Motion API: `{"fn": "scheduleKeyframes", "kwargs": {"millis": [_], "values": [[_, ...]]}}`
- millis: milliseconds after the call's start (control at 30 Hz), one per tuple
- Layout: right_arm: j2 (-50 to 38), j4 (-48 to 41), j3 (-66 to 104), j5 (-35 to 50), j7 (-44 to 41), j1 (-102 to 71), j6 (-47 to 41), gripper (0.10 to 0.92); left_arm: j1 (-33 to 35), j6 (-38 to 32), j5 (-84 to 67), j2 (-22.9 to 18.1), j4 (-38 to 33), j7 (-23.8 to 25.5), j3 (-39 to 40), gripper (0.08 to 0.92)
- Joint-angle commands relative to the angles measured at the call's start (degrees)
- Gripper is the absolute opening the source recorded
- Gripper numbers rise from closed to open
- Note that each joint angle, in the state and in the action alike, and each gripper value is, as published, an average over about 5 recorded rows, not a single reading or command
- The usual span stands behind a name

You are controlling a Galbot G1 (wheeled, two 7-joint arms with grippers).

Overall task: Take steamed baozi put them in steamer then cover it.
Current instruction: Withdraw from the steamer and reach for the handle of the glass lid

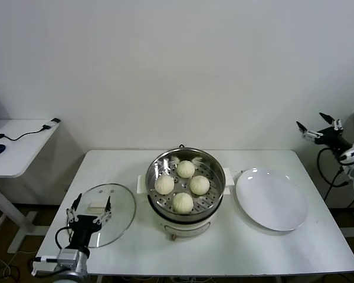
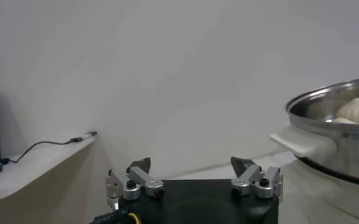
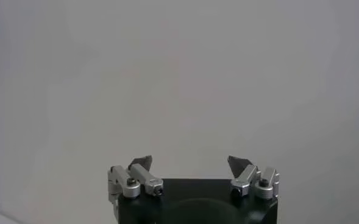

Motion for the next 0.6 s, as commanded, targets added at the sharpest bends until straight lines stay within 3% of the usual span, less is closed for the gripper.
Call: {"fn": "scheduleKeyframes", "kwargs": {"millis": [33,300,600], "values": [[12.7,1.8,35.1,-12.4,-1.5,-30.7,0.1,0.823,-1.0,-0.9,0.9,-0.6,1.2,0.1,-0.2,0.823],[17.1,8.9,59.8,-12.4,-4.8,-59.3,0.7,0.823,-0.7,-1.3,0.8,-0.7,1.0,0.0,-0.6,0.823],[30.5,13.3,63.9,-14.7,-6.7,-69.8,-0.6,0.823,0.1,-2.6,5.4,0.3,2.8,-1.6,-2.0,0.823]]}}
